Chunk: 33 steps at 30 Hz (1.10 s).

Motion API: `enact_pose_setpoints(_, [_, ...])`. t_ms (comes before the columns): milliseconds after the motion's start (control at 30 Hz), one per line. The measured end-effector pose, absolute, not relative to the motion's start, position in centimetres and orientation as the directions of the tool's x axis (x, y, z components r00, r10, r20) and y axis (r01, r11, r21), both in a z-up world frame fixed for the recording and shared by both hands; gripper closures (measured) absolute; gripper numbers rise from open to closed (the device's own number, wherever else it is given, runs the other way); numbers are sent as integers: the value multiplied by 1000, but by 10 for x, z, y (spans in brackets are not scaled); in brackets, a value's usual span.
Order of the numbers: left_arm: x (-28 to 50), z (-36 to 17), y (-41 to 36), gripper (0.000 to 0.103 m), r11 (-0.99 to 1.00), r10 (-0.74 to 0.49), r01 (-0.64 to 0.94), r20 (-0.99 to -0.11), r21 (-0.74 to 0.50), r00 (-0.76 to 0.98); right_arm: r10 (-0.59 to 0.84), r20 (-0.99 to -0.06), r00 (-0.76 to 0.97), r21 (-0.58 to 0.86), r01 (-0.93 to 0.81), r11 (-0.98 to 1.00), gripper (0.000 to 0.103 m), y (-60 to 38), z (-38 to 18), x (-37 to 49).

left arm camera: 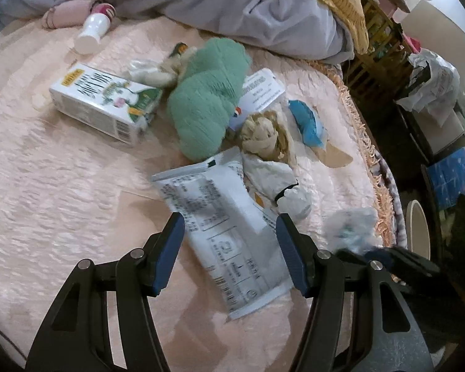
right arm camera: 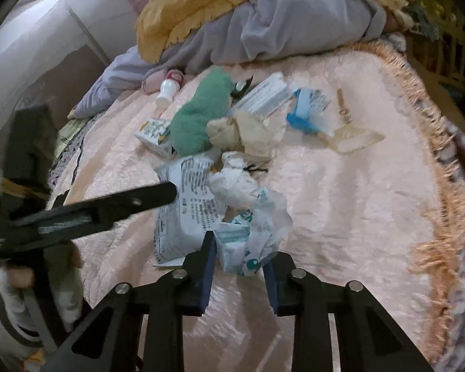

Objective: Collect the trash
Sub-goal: 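Grasp the white printed wrapper with the left tool while the right tool grasps a crumpled tissue packet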

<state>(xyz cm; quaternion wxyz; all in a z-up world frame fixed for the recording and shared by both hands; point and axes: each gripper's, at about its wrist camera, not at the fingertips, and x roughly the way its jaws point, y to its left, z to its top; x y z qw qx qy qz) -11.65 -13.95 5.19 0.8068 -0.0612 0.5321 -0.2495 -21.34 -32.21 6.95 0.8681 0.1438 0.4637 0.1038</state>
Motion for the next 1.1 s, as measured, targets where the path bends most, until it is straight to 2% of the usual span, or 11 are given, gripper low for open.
enact_pose_setpoints(167, [-120, 44, -154, 45, 868, -458, 363, -829, -339, 321, 296, -771, 564, 344, -22, 939, 76, -339, 79, -222])
enact_pose_setpoints(200, [-122, 44, -154, 58, 869, -453, 371, -828, -328, 330, 299, -767, 567, 354, -14, 935, 76, -343, 79, -224])
enact_pose_setpoints(300, [-125, 51, -152, 75, 861, -458, 400, -822, -314, 340, 300, -764, 571, 365, 0, 931, 76, -349, 80, -225])
enact_pose_setpoints(367, [-127, 61, -148, 85, 858, -458, 414, -816, -304, 352, 299, -762, 574, 367, 2, 930, 76, -350, 80, -226])
enact_pose_setpoints(433, [-130, 68, -146, 91, 855, -459, 426, -815, -297, 353, 300, -759, 577, 367, -1, 930, 76, -350, 82, -228])
enact_pose_setpoints(1100, [-162, 114, -151, 91, 829, -463, 517, -778, -212, 424, 284, -728, 624, 353, -13, 935, 76, -354, 109, -245])
